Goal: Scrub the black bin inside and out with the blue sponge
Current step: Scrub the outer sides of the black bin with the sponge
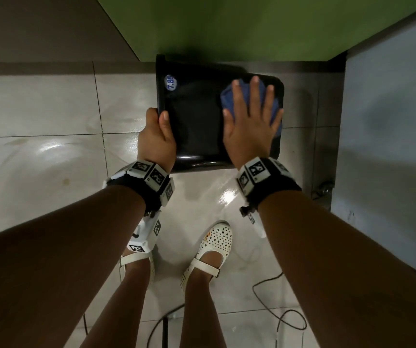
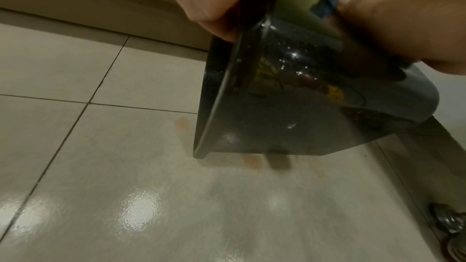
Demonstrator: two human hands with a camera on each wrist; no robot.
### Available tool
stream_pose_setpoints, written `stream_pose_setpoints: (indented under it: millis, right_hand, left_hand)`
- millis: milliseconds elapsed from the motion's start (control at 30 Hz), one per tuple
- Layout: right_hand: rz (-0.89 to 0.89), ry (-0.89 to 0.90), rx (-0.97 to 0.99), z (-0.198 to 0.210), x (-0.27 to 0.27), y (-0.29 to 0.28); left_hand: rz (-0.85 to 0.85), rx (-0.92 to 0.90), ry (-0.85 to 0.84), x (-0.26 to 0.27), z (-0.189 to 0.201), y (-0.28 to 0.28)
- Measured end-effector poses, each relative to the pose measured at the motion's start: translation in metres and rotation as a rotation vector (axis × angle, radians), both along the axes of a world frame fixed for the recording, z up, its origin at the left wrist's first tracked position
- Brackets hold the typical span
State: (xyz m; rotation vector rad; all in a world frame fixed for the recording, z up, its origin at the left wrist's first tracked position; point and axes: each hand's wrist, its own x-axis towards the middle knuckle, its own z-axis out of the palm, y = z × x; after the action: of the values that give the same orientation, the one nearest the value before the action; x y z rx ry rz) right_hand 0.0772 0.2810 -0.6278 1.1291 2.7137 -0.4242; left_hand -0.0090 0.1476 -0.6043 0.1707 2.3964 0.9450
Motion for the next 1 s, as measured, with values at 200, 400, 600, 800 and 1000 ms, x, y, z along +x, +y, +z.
stream_pose_setpoints:
  millis: [200, 400, 600, 800, 1000]
  right_hand:
    - [-0.438, 0.039, -0.164, 0.004, 0.014, 0.032]
    - [-0.767, 0.113, -0.396, 0.016, 0.015, 0.047]
    - [-0.854, 0.133, -0.625, 0.022, 0.026, 0.049]
    - [-0.880, 0.231, -0.710, 0.032, 0.042, 0.032]
    - [-0.916, 0.256, -0.703, 0.036, 0.061, 0.041]
  left_hand:
    - [0.064, 0.000, -0.047, 0.002, 0.004, 0.002]
    - [0.044, -0.017, 0.016, 0.006, 0.011, 0.005]
    - [0.127, -0.067, 0.002, 0.005, 0.016, 0.015]
    - [0.170, -0.167, 0.050, -0.005, 0.019, 0.000]
    - [0.232, -0.094, -0.045, -0.022, 0.016, -0.032]
